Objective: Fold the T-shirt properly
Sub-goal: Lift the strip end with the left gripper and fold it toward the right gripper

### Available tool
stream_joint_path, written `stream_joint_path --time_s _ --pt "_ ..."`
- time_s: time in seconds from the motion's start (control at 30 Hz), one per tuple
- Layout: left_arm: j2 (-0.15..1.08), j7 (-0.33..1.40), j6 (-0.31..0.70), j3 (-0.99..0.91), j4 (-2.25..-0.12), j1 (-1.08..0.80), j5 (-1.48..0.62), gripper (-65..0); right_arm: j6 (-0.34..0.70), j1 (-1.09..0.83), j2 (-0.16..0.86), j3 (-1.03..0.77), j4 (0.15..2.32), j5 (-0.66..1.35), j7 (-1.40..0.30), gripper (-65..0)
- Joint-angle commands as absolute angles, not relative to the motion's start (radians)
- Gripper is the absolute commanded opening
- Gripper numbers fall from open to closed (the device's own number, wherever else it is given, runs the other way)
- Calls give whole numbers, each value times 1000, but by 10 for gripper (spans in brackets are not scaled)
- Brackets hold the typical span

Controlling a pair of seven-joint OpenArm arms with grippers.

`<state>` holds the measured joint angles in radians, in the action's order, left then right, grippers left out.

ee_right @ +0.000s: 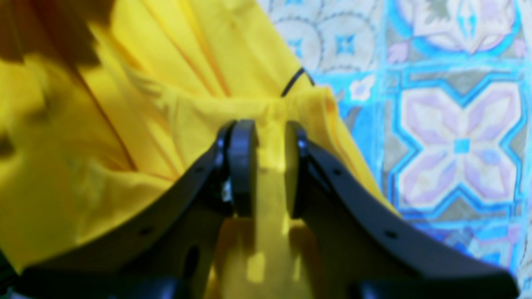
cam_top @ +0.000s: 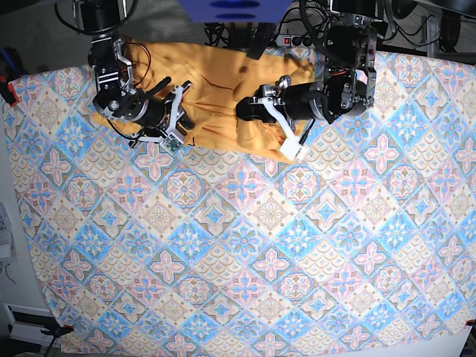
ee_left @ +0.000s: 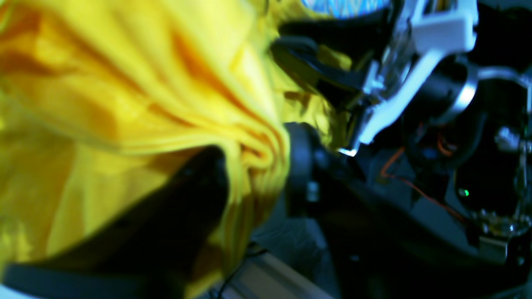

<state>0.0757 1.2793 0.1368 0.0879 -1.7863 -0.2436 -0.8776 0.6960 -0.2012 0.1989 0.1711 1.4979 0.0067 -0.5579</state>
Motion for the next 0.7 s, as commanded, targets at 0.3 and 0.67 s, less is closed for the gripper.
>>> stream_joint_path --time_s 0.3,0.67 --pt "194 1273 147 165 -1870 -213 -1024 -370 698 -193 220 166 1517 18 -541 -525" --pt "349 1273 147 4 -1870 -248 -1145 -368 698 -206 223 117 1580 18 -541 -525"
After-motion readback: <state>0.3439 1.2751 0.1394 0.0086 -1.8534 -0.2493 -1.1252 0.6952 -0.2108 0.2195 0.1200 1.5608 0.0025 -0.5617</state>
